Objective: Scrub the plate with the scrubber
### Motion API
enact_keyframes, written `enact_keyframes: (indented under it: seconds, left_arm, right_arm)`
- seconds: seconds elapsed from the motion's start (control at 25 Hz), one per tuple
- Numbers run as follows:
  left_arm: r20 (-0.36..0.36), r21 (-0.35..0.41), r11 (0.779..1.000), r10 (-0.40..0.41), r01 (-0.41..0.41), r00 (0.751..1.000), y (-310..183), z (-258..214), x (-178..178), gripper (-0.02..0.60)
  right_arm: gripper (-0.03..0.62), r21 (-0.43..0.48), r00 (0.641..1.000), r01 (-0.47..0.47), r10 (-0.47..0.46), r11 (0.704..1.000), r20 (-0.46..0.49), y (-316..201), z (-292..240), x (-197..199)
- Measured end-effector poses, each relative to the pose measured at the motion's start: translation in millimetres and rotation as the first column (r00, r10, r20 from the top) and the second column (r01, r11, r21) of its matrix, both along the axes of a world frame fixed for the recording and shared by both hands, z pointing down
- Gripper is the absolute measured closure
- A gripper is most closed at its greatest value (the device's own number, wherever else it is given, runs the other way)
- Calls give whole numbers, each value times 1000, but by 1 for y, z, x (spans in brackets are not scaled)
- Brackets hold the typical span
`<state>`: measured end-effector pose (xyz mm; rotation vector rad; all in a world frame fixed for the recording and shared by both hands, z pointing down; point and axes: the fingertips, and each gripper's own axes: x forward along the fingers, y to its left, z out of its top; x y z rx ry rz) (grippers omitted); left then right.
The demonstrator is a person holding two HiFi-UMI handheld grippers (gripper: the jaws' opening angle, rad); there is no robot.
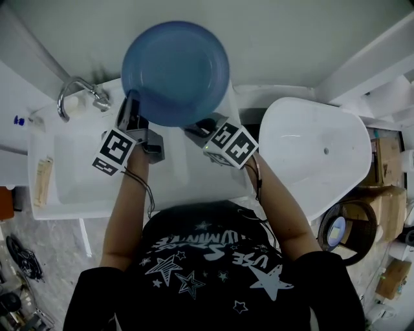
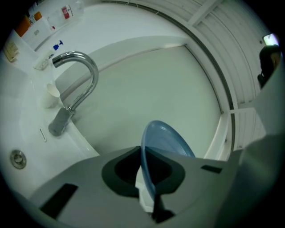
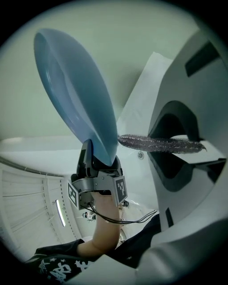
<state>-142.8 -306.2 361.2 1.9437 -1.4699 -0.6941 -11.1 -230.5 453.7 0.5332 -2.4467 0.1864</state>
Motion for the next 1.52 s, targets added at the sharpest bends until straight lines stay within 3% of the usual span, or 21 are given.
enact_keyframes:
  seconds: [0.36, 0.52, 0.72, 0.84, 0.96, 1.12, 1.2, 1.4, 1.52]
  left_arm:
    - [-46, -18, 999, 34, -35, 998, -1, 8, -6, 555]
    - [-65, -20, 999, 33, -35, 997, 0, 7, -7, 555]
    - [-9, -57, 995, 76, -76, 997, -3, 13, -2, 555]
    - [20, -76, 989, 129, -127, 991, 2, 21, -7, 554]
    - [14, -71, 978, 197, -196, 980, 14, 27, -8, 554]
    - [-11, -48, 960, 274, -274, 962, 25, 25, 3, 554]
    - [3, -49, 959, 279, -278, 960, 27, 24, 4, 554]
    - [132, -96, 965, 255, -243, 958, 29, 39, -10, 554]
    - [127, -169, 958, 253, -230, 959, 37, 65, -11, 554]
  right_arm:
    - [513, -75, 997, -11, 17, 997, 76, 9, 9, -11]
    - [513, -94, 996, -33, 40, 995, 78, 10, 15, 3]
    - [512, -124, 989, -130, 137, 984, 54, 0, 27, 51]
    - [511, -158, 963, -224, 243, 962, 114, -14, 20, 73]
    - [512, -175, 929, -280, 312, 944, 198, -25, 3, 89]
    - [511, -149, 920, -294, 322, 944, 224, -33, -10, 103]
    - [511, -148, 916, -295, 324, 944, 236, -34, -12, 105]
    - [512, -157, 909, -318, 348, 935, 230, -32, -7, 104]
    - [513, -151, 907, -354, 378, 923, 185, -31, 6, 110]
